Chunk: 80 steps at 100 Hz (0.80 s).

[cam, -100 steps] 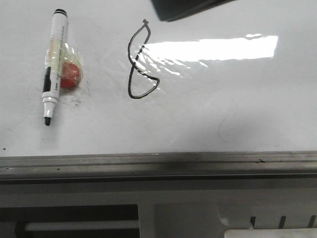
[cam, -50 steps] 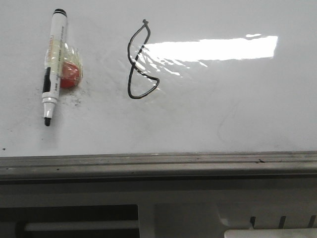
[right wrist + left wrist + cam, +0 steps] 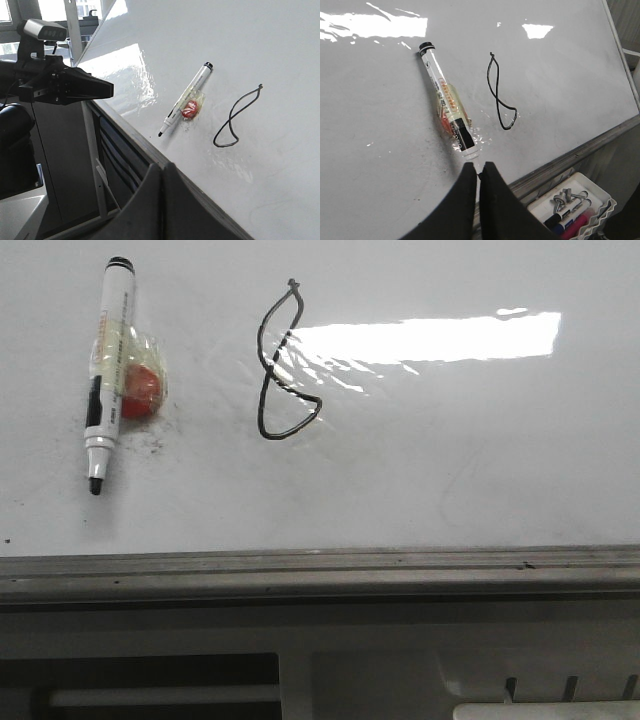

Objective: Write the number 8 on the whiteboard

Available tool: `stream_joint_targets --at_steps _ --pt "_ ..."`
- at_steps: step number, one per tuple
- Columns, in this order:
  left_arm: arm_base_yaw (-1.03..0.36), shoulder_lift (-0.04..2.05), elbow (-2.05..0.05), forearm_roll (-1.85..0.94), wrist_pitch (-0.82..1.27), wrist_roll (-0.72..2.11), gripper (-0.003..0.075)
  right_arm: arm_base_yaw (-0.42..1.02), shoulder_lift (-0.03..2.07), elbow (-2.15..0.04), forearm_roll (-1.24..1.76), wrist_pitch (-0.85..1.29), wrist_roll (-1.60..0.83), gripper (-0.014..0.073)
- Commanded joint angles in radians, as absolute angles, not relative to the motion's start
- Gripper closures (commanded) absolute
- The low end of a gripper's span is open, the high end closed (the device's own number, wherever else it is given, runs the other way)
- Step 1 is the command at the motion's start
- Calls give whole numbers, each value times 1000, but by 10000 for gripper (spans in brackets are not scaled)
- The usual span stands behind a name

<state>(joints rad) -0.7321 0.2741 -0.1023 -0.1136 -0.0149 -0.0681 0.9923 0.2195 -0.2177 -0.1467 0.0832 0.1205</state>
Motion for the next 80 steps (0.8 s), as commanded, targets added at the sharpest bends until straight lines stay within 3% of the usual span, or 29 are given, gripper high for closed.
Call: stream_joint_targets --at_steps 1,52,80 --pt "-730 278 -130 -115 -89 -68 741 990 227 -241 -158 0 114 657" --pt "-726 264 -93 -112 -89 -68 741 990 227 -241 -158 0 114 657" --pt "-534 156 32 -111 -85 -68 741 990 227 -241 -158 0 114 657"
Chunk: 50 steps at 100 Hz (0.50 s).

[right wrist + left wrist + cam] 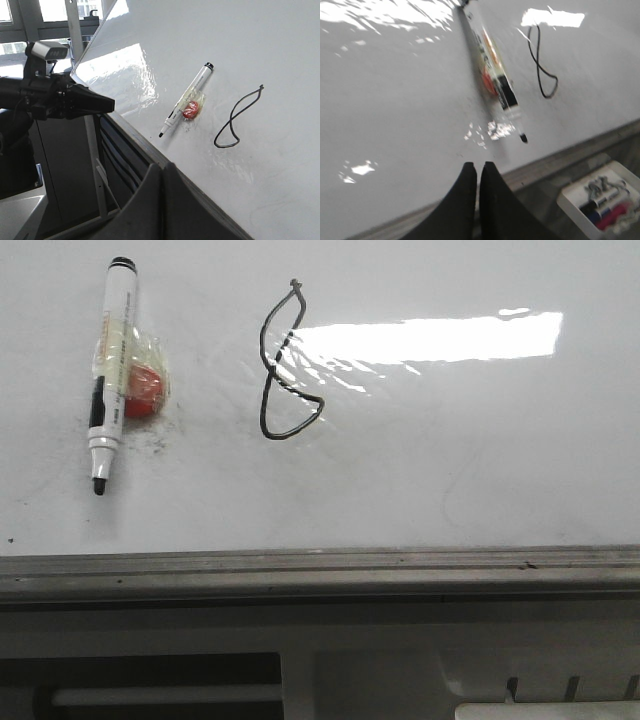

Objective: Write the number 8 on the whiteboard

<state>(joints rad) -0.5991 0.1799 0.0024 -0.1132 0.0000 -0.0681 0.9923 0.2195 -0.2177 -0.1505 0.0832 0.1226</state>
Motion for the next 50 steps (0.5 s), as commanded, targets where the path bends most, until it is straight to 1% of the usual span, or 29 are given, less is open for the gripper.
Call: stream_joint_targets --at_steps 1,35,50 --pt "-521 152 32 -109 -71 -68 741 990 227 -241 -158 0 114 657" --pt "-186 48 32 -10 0 -68 741 990 227 -241 -158 0 114 657" --pt "-68 -14 32 0 106 -115 741 990 227 -241 -158 0 114 657"
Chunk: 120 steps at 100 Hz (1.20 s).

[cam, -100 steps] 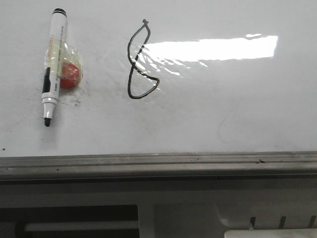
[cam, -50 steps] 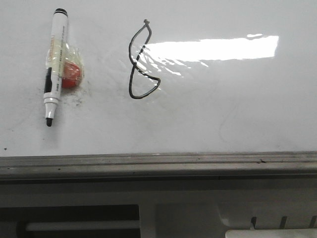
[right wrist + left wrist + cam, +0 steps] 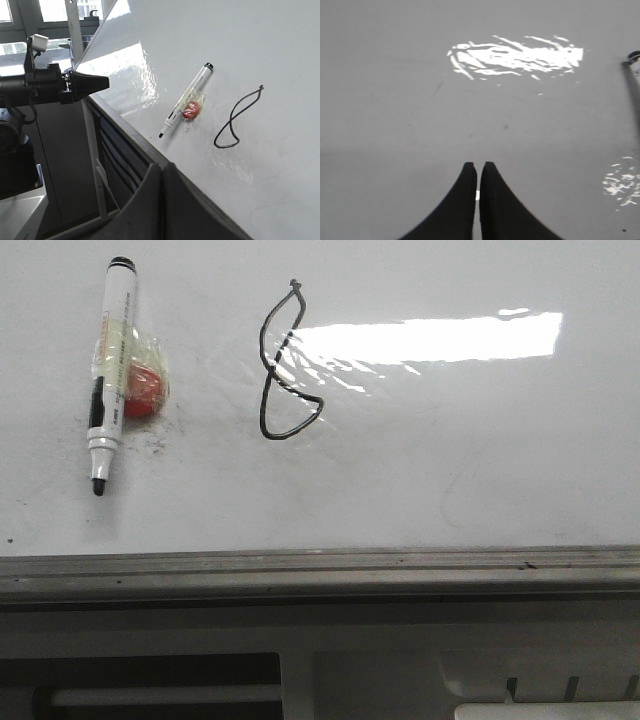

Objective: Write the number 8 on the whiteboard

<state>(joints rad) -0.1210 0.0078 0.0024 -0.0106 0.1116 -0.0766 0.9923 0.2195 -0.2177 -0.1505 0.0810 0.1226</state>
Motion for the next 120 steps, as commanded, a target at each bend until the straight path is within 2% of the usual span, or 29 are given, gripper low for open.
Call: stream_joint_targets --at_steps 1,28,120 --pt "-64 -22 32 0 111 -121 741 990 227 -241 -158 0 114 657" --pt "39 -33 32 25 310 -180 741 990 227 -241 -158 6 114 657" --pt "47 -33 32 23 308 -180 741 990 227 -241 -158 6 114 657"
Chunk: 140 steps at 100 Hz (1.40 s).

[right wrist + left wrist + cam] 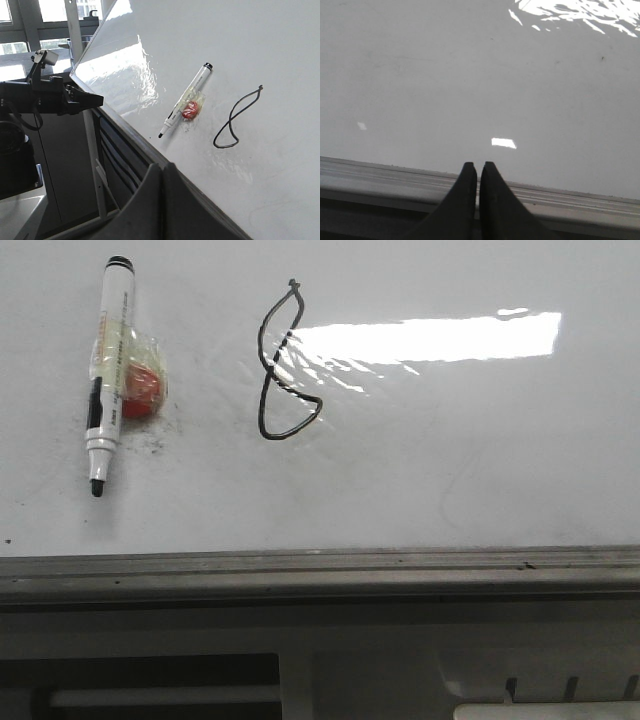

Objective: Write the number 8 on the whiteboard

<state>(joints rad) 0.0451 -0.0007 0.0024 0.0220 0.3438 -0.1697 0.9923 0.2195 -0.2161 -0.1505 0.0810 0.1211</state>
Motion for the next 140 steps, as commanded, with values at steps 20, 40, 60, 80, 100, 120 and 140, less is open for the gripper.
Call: stream_joint_targets --at_steps 20,40,60,80,100,120,140 --pt "47 -33 32 23 308 -180 741 964 227 -241 -158 6 114 657" --pt "47 -33 32 23 308 -180 741 874 227 -237 -158 -35 114 657" --pt "47 -33 32 23 308 -180 741 704 227 -149 -158 -380 114 657" --pt "47 -33 32 23 308 -180 741 428 227 -3 -158 -807 114 657" --pt "47 -33 32 23 308 -180 741 125 225 23 -162 -788 114 657" --pt "47 -33 32 23 308 -180 741 -65 132 23 -299 -538 238 657" --pt "47 -33 32 23 308 -180 741 -125 -7 23 -326 -220 288 657"
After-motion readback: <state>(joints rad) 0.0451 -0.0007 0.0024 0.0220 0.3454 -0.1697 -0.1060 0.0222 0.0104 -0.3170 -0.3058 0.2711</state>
